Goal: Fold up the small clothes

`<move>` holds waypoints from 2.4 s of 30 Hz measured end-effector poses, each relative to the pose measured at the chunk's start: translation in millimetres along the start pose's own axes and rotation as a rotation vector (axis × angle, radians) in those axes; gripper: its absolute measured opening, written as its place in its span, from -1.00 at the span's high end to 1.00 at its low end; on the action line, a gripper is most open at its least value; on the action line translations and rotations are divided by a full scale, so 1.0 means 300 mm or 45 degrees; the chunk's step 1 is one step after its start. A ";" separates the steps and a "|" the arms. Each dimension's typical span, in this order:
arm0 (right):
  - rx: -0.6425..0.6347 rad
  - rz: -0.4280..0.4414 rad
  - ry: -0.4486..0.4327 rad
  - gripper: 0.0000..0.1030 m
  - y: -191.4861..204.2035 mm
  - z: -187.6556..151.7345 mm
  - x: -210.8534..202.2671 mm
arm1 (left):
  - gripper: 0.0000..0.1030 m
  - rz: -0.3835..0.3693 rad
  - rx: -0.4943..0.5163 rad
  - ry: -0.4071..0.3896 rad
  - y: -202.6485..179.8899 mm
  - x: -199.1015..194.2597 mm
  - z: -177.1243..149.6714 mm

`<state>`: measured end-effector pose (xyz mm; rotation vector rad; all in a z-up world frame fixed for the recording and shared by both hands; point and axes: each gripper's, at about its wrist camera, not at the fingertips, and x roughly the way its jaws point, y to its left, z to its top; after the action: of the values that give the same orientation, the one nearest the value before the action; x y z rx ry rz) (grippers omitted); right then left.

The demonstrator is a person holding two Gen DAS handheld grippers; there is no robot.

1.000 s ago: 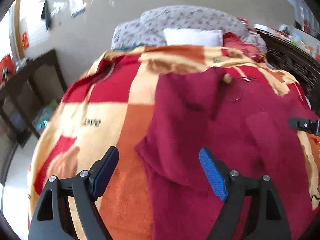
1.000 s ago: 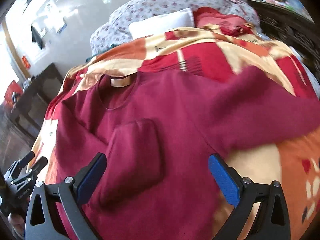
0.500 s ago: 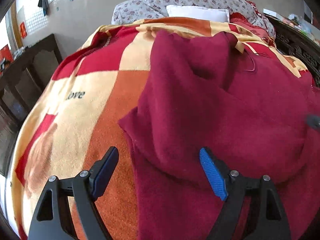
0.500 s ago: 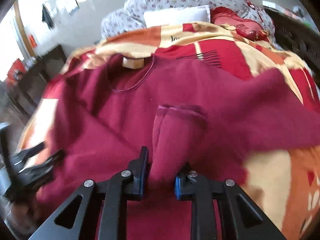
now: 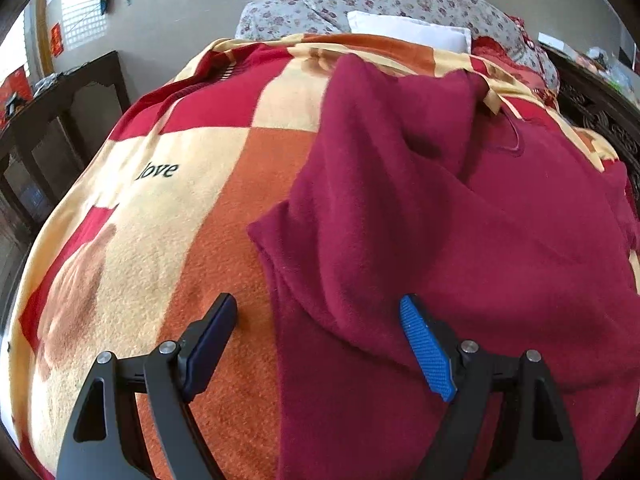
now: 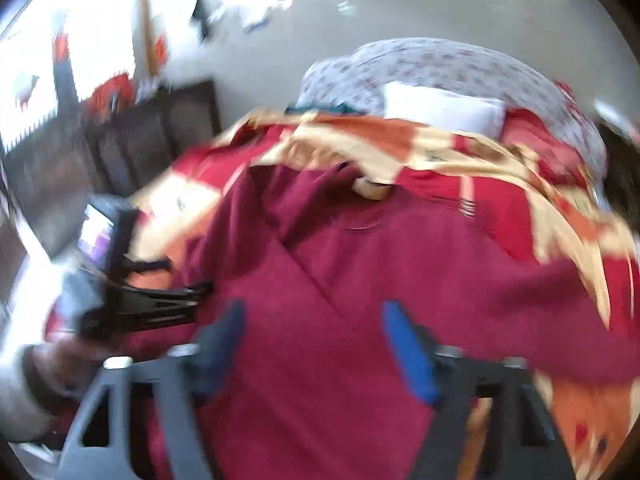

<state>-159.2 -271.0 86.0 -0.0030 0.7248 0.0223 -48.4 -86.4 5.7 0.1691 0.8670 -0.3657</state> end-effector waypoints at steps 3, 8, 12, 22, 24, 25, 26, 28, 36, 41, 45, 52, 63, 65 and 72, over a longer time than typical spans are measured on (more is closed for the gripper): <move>-0.060 -0.010 0.155 0.10 0.029 0.040 0.244 | -0.65 -0.063 -0.071 -0.010 0.042 0.003 -0.008; -0.058 0.015 0.252 0.08 0.015 0.032 0.446 | -0.65 -0.196 -0.187 -0.044 0.108 0.009 -0.014; -0.137 0.030 0.224 0.90 0.030 0.055 0.419 | -0.67 -0.207 -0.187 -0.055 0.104 0.009 -0.013; -0.031 -0.267 0.108 0.89 -0.109 0.180 0.418 | -0.71 -0.177 -0.158 -0.051 0.084 0.017 -0.011; 0.055 -0.175 0.194 0.86 -0.147 0.157 0.431 | -0.71 -0.182 -0.162 -0.053 0.089 0.017 -0.011; 0.112 -0.117 0.177 0.84 -0.171 0.150 0.389 | -0.71 -0.186 -0.165 -0.053 0.091 0.017 -0.011; 0.149 -0.089 0.138 0.72 -0.200 0.140 0.327 | -0.71 -0.188 -0.166 -0.055 0.092 0.016 -0.012; 0.180 -0.126 0.091 0.15 -0.235 0.113 0.222 | -0.71 -0.186 -0.165 -0.056 0.091 0.014 -0.012; 0.215 -0.278 0.143 -0.63 -0.344 -0.069 0.002 | -0.71 -0.153 -0.123 -0.077 0.051 -0.054 0.060; 0.161 -0.320 0.283 -0.26 -0.319 -0.177 0.060 | -0.71 -0.050 -0.045 -0.064 -0.001 -0.002 0.098; 0.145 -0.272 0.307 0.42 -0.303 -0.253 0.086 | -0.71 0.016 -0.061 0.001 0.018 0.093 0.105; -0.128 -0.495 0.159 0.85 -0.222 -0.101 0.003 | -0.72 -0.009 -0.152 -0.054 0.089 0.081 0.090; 0.078 -0.234 0.127 0.04 -0.328 -0.004 0.057 | -0.72 -0.034 -0.312 -0.129 0.171 0.053 0.077; 0.019 -0.276 0.169 -0.40 -0.304 -0.054 0.050 | -0.72 -0.027 -0.305 -0.131 0.168 0.053 0.079; 0.125 -0.294 0.315 0.38 -0.319 -0.244 0.041 | -0.72 -0.021 -0.302 -0.127 0.170 0.057 0.081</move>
<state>-196.5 -367.4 22.8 0.0048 0.9687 -0.2384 -1.6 -50.6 8.0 -0.0755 0.8066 -0.2816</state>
